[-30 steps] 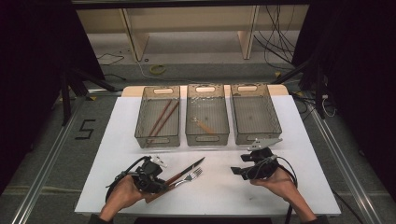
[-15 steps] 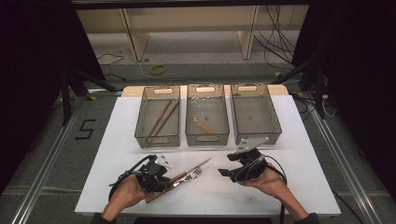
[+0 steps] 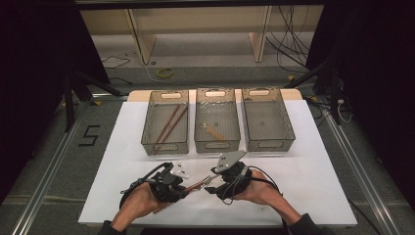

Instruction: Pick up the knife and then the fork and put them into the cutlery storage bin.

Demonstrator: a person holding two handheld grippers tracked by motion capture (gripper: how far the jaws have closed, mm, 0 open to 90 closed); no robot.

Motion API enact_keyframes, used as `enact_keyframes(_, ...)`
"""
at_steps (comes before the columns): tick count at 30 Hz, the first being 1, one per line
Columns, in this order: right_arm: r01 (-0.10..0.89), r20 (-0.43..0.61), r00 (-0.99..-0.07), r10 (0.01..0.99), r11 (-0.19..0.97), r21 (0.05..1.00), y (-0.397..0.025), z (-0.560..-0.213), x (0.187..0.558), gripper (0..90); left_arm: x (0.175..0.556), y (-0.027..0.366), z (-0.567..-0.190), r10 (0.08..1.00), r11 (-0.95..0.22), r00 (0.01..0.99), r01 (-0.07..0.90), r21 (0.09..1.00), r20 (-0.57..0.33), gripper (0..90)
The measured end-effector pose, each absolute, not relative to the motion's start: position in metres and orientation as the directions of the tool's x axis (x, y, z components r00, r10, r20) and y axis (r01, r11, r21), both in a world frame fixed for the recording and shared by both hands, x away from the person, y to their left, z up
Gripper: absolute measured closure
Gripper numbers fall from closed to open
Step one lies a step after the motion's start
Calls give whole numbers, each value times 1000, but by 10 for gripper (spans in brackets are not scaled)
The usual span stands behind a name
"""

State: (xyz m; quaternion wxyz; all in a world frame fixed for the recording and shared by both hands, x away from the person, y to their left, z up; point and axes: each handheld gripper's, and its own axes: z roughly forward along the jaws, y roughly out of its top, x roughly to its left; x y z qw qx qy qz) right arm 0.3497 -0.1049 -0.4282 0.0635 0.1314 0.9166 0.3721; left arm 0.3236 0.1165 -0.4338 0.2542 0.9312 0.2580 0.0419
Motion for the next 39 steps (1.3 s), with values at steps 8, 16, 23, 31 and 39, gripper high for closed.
enact_keyframes(8, 108, -45, -983, 176, 763, 638, -91, -440, 351, 419, 320, 109, -429, 463, -752, 885, 423, 505, -53, 805)
enact_keyframes(16, 65, -67, -989, 131, 798, 600, -87, -444, 349, 513, 318, 103, -428, 439, -759, 897, 404, 511, -57, 805)
enact_keyframes(23, 25, -89, -992, 94, 815, 578, -87, -446, 348, 642, 317, 100, -426, 412, -770, 910, 379, 513, -54, 804)
enact_keyframes(31, -31, -86, -996, 20, 832, 553, -88, -448, 345, 725, 317, 97, -428, 355, -800, 933, 331, 500, -50, 802)
enact_keyframes(39, -66, -86, -996, -24, 841, 537, -88, -449, 341, 802, 321, 98, -429, 356, -788, 933, 330, 520, -53, 738)
